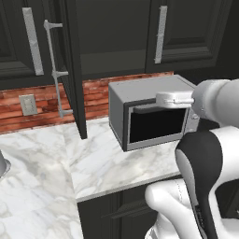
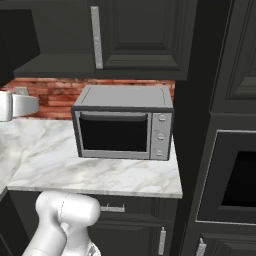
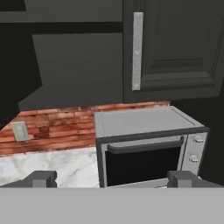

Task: Open the cabinet. Pick the bar soap and place it next to the sink. Then close the cabinet.

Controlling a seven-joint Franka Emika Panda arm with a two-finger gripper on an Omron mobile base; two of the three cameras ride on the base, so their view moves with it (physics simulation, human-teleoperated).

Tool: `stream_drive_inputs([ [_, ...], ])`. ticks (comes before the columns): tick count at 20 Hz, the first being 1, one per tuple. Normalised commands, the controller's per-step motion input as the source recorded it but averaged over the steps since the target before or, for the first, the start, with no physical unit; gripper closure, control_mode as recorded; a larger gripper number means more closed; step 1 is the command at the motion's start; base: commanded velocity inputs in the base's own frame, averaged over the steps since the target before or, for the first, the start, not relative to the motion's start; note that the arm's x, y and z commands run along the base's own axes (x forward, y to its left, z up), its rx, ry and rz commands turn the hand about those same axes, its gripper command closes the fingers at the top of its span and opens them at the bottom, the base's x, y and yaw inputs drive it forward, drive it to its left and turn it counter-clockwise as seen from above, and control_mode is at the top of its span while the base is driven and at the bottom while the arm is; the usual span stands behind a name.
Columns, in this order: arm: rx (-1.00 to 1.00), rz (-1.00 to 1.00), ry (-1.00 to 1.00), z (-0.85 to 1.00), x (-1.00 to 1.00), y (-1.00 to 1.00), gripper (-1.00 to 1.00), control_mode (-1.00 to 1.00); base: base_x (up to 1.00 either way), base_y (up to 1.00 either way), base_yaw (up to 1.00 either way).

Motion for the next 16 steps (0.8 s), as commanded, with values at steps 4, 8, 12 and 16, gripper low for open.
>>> stream_drive_inputs([
  [4,0.01,0.08,0.00,0.09,-0.54,0.00,-1.00,-1.00,0.00,0.00,0.00],
  [8,0.00,0.06,0.00,0.11,-0.46,0.04,-1.00,-1.00,0.00,0.00,0.00],
  [12,0.00,0.00,0.00,0.04,-0.28,0.10,-1.00,-1.00,0.00,0.00,0.00],
  [16,0.00,0.00,0.00,0.08,-0.51,0.08,-1.00,-1.00,0.00,0.00,0.00],
])
